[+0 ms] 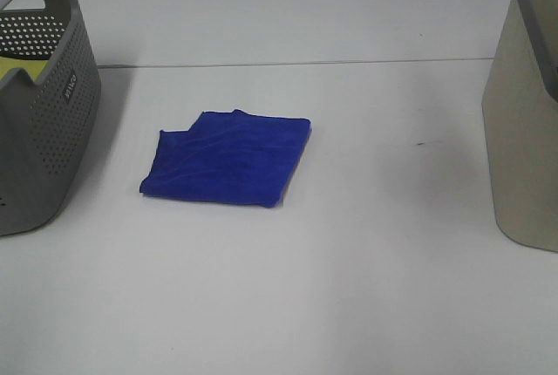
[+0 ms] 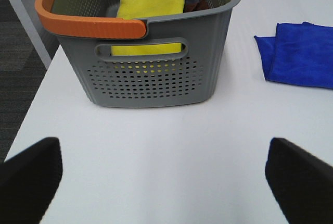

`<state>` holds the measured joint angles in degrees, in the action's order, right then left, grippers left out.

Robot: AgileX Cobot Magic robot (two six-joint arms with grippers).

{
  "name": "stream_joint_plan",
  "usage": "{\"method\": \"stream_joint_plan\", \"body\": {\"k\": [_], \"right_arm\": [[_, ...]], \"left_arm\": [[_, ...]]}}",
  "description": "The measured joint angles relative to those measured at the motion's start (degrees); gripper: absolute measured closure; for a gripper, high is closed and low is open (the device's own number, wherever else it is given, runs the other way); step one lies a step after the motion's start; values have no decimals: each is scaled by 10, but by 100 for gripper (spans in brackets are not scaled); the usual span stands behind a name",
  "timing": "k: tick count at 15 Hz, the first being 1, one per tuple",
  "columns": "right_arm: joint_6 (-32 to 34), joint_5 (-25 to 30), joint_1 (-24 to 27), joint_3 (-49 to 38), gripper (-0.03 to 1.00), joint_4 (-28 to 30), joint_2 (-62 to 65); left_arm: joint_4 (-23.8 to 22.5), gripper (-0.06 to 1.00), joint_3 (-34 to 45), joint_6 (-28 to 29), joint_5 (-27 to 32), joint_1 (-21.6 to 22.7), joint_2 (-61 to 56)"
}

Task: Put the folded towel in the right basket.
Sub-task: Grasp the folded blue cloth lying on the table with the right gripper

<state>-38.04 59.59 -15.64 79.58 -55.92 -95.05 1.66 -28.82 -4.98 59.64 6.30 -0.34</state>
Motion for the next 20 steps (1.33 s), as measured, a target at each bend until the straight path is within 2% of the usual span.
{"method": "stream_joint_plan", "body": {"k": [2,4,7,11,16,20], "right_arm": [[2,-9,-37,1,13,-7,-68],[3,-19,-40,1,14,-18,-137],[28,-80,-40,1,14,-21,-210],[77,-124,-40,1,15,-22,-260],[77,-180,-40,1,15,-21,-304],[79,-189,-40,1,15,-21,-336]], "left_arm": [[0,-4,0,0,0,0,0],[0,-4,0,0,0,0,0],[0,-4,0,0,0,0,0],[0,-4,0,0,0,0,0],[0,-4,0,0,0,0,0],[0,-4,0,0,0,0,0]]}}
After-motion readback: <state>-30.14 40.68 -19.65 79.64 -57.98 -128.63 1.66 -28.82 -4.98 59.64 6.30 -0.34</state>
